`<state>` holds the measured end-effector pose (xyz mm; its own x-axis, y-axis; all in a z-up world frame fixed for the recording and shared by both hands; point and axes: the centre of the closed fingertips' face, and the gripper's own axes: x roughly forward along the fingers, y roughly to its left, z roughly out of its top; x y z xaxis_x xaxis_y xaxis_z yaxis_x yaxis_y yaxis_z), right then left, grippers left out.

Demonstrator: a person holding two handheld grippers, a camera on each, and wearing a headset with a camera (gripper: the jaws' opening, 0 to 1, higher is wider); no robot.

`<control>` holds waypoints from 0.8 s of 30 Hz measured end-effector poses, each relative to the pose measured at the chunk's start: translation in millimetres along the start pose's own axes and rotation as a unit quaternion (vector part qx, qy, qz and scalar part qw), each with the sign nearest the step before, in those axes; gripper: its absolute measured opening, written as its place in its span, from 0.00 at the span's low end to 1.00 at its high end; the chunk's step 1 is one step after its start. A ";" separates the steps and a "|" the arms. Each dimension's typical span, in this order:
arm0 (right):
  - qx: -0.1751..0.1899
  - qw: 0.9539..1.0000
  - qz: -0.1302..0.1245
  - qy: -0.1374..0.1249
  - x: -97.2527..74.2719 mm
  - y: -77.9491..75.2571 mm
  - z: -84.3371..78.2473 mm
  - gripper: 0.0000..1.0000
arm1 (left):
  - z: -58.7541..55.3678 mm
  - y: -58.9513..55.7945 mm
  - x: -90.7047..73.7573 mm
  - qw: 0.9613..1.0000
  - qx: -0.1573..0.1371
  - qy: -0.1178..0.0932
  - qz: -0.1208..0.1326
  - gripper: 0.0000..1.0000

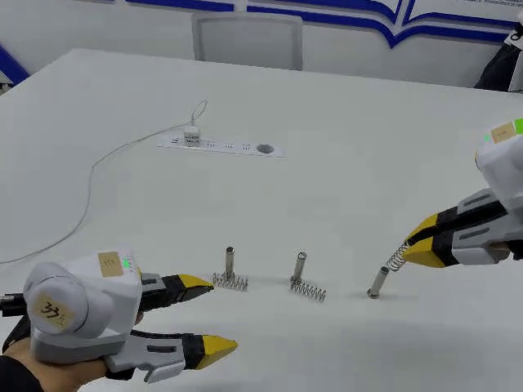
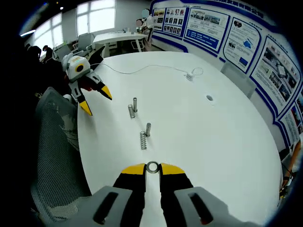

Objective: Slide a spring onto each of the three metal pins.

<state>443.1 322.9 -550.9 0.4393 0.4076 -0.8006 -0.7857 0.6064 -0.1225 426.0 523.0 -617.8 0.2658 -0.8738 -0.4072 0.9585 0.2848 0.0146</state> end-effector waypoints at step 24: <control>0.019 0.999 -0.003 0.043 39.4 -25.4 -23.2 0.12 | -7.8 1.0 -0.8 1.000 -0.018 -0.003 0.003 0.48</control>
<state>470.2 307.8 -593.0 0.4035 0.3454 -0.8473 -0.7656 0.6346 -0.1059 426.0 527.0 -624.6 0.2714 -0.8748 -0.4014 0.9528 0.3031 -0.0163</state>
